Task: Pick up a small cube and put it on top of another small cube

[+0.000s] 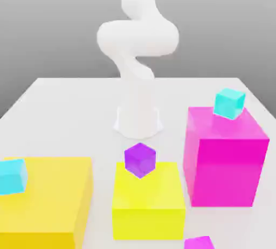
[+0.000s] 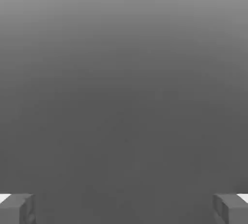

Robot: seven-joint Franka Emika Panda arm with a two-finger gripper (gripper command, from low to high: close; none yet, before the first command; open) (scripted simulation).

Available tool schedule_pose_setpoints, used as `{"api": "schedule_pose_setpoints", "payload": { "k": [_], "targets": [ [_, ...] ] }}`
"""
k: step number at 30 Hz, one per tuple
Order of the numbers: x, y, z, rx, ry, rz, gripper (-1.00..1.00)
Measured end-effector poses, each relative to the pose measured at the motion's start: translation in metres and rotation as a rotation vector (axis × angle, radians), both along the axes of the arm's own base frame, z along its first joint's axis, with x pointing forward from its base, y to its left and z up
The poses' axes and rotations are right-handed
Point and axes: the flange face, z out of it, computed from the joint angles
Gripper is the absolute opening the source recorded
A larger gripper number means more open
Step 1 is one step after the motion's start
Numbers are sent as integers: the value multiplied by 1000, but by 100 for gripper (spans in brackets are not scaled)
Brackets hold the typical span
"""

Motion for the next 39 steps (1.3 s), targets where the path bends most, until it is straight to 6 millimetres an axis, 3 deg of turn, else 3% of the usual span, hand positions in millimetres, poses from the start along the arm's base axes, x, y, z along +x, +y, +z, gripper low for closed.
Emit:
{"api": "schedule_pose_setpoints", "payload": {
  "k": [10, 19, 24, 29, 39],
  "targets": [
    [8, -48, -6, 120, 23, 29, 0],
    [51, -77, -50, 214, 112, 52, 0],
    [84, -81, -89, 249, 187, 65, 0],
    [120, -72, -138, 266, 277, 78, 0],
    [182, -19, -262, 226, 484, 108, 0]
  ]
}}
